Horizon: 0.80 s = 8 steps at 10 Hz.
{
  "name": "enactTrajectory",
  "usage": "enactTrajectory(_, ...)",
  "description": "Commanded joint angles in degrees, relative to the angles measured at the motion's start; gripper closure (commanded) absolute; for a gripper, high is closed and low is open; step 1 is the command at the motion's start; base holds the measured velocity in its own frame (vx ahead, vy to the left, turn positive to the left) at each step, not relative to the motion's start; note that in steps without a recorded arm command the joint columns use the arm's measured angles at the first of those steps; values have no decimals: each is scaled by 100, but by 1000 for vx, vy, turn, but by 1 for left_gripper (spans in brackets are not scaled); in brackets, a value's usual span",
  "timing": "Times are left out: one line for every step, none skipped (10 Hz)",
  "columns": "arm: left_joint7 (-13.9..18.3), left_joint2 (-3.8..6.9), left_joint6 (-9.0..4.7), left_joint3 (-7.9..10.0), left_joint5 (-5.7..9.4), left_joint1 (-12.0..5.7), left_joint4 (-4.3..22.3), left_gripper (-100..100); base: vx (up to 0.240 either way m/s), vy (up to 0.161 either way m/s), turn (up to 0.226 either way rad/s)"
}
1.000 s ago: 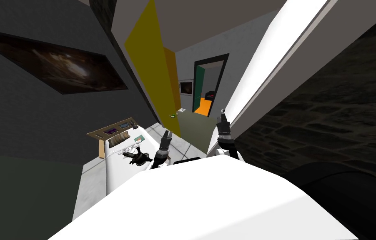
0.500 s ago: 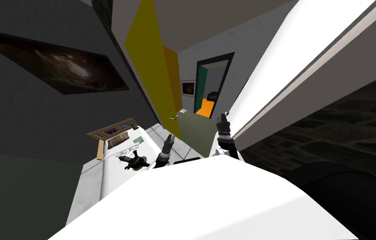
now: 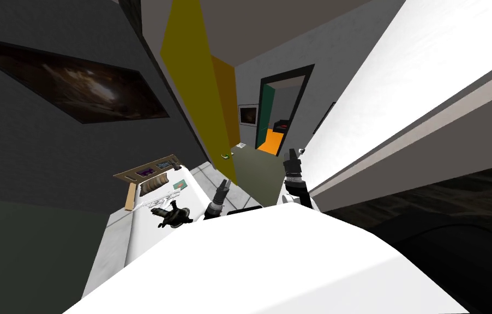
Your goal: Push the door open
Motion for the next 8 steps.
enactTrajectory(70,109,-165,-117,0,-29,196,-100,163,-41,74)
enactTrajectory(93,143,-220,-161,-1,-48,275,-100,145,-66,57)
enactTrajectory(139,208,-329,-248,-2,-88,435,-100,136,-78,85)
enactTrajectory(185,273,-439,-335,-4,-127,594,-100,170,-68,94)
enactTrajectory(231,338,-549,-422,-6,-166,753,-100,189,-38,78)
enactTrajectory(276,403,-658,-510,-7,-205,912,-100,204,-11,102)
enactTrajectory(322,468,-768,-597,-9,-244,1072,-100,192,-40,100)
enactTrajectory(368,533,-878,-684,-11,-283,1231,-100,214,-53,81)
